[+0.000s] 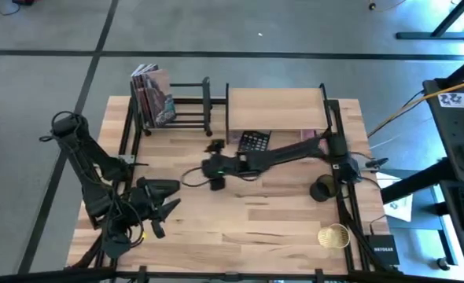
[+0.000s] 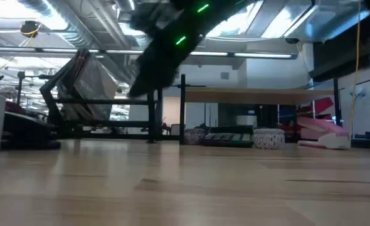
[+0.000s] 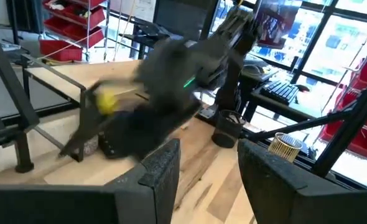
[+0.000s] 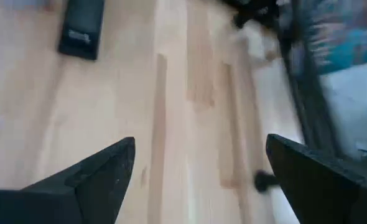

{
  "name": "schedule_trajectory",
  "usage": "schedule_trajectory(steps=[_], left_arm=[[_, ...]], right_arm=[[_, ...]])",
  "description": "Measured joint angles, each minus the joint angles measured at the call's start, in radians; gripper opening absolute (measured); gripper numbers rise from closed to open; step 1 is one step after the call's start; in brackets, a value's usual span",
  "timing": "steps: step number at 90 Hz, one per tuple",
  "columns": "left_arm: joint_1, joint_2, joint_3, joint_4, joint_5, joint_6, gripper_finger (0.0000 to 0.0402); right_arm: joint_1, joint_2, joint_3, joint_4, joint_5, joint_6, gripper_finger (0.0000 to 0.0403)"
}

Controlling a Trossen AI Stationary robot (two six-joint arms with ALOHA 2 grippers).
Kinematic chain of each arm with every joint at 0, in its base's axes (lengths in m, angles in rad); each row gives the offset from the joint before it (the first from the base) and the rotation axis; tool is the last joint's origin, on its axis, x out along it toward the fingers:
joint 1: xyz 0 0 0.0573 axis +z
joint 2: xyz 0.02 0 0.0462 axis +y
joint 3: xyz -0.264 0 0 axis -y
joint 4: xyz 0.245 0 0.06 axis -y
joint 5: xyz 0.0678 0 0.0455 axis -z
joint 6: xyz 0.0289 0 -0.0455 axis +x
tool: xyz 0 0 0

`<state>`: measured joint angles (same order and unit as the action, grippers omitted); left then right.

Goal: Stock shelves
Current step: Remove the pink scented candle jar from under the shelf

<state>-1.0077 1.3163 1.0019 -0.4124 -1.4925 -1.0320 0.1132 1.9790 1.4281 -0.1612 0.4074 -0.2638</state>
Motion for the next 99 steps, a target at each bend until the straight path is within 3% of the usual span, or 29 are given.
schedule_trajectory(steps=[15, 31, 45, 73, 85, 99], left_arm=[[0.005, 0.000, 0.000, 0.000, -0.003, 0.043, 0.0143], [0.026, 0.000, 0.000, -0.007, -0.018, 0.079, 0.0143], [0.060, 0.001, 0.000, -0.060, -0.015, 0.057, 0.0143], [0.136, 0.046, 0.000, -0.107, -0.011, 0.025, 0.0143], [0.162, 0.069, 0.000, -0.110, -0.005, 0.025, 0.0143], [0.185, 0.076, 0.000, -0.109, 0.041, 0.025, 0.0143]], right_arm=[[0.084, -0.261, -0.355, 0.101, 0.008, 0.151, 0.0347], [0.222, -0.458, -0.579, 0.119, 0.053, 0.226, 0.0347], [0.315, -0.523, -0.636, 0.013, 0.118, 0.402, 0.0346], [0.411, -0.521, -0.745, -0.297, 0.261, 1.040, 0.0347], [0.410, -0.522, -0.846, -0.264, 0.340, 1.312, 0.0347], [0.401, -0.522, -0.953, -0.098, 0.459, 1.407, 0.0347]])
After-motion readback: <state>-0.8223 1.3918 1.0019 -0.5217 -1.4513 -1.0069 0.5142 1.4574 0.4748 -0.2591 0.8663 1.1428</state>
